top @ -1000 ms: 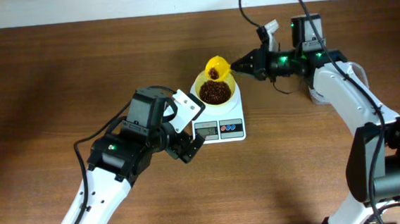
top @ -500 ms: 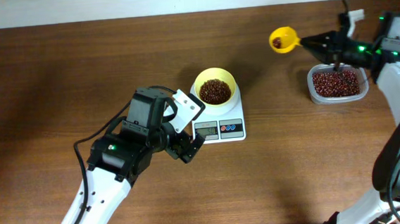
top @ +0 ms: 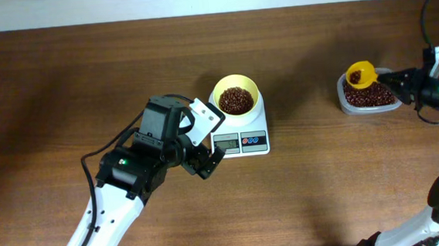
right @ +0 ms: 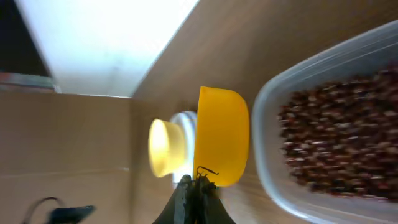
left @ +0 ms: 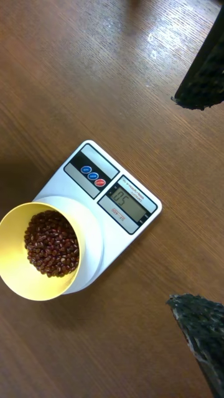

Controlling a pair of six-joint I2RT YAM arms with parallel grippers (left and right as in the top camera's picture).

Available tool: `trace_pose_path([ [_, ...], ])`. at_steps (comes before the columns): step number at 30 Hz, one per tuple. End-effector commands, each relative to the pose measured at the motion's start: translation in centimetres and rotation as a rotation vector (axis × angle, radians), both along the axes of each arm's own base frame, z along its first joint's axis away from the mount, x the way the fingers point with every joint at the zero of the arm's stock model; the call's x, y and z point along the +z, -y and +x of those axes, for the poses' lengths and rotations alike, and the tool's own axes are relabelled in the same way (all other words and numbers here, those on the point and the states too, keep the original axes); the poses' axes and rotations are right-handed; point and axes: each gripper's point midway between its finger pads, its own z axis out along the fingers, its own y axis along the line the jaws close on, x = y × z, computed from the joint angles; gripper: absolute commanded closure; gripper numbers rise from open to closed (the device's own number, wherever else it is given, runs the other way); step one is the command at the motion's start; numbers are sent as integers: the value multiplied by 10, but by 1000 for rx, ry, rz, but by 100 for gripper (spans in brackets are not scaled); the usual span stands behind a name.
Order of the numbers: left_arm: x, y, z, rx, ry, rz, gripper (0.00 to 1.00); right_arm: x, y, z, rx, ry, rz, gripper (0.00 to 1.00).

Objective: Scoop item into bowl and weigh 50g on scale
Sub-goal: 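Move the scoop with the right gripper back to the bean tub, then lower the scoop into the tub and release it with the right gripper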

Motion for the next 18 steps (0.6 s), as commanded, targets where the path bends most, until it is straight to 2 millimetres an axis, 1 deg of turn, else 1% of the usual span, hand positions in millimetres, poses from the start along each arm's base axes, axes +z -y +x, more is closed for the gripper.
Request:
trace_pose_path([
  [1, 3, 1, -1, -2, 2, -15, 1, -18, 13, -2, 11, -7, -151, 96],
  [3, 3, 1, -1, -2, 2, -15, 1, -23, 19, -2, 0, -22, -201, 96],
  [5, 3, 1, -1, -2, 2, -15, 1, -20, 26, 3, -9, 8, -264, 96],
  [7, 3, 1, -1, -2, 2, -15, 1, -14, 36, 7, -29, 37, -340, 96],
  [9, 3, 1, -1, -2, 2, -15, 1, 2, 48, 12, -48, 66, -449, 96],
  [13, 3, 1, -1, -2, 2, -15, 1, 29, 59, 14, -64, 122, -571, 96],
  [16, 3, 1, -1, -2, 2, -15, 1, 37, 68, 11, -91, 114, -641, 96],
  [18, 3, 1, -1, -2, 2, -15, 1, 36, 69, 9, -86, 107, -658, 96],
])
